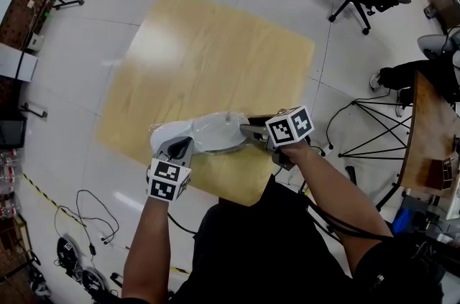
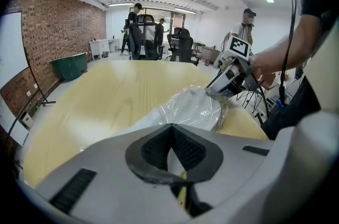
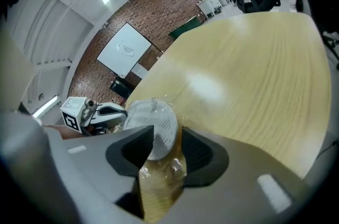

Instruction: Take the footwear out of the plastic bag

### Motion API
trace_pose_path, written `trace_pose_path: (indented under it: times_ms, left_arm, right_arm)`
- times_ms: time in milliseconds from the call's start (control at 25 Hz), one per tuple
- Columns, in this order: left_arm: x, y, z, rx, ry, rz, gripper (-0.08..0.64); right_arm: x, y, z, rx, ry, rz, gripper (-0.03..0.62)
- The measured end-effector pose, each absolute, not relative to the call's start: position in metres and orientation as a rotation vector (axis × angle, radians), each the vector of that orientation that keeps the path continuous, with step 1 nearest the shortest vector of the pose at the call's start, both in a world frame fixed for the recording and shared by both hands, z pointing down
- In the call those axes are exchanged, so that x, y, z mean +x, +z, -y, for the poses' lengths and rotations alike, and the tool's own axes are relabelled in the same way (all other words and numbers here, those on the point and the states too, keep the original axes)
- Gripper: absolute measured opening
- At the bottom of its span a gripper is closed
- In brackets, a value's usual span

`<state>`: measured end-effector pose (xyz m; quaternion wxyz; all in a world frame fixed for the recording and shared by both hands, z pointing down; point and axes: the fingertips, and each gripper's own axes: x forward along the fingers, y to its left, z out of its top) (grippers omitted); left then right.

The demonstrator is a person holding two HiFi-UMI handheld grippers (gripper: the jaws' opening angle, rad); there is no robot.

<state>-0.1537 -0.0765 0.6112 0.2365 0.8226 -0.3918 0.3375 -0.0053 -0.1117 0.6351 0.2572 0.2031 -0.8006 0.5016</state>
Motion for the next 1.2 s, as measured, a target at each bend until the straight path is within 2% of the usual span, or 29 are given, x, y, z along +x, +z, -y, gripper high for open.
trace_pose_path:
  times_ms: [80,360,1200]
  left_arm:
    - [-0.156,0.614,0.076,2.235,0.930,1.082,0.008]
    - [-0.161,0.616,0.078,2.229,1.035,1.088,0.008]
    - [-0.161,0.618,0.112,2.200,1.187,1.131,0.008]
  right_arm:
    - [-0.008,0.634,0.112,0.547,1.376,2.179,0.120]
    - [-0.004,0.609,0.116,0.526,1.536,2.273,0.059]
    - [0.090,0.569,0.157,0.761,1.646,2.360,0.043]
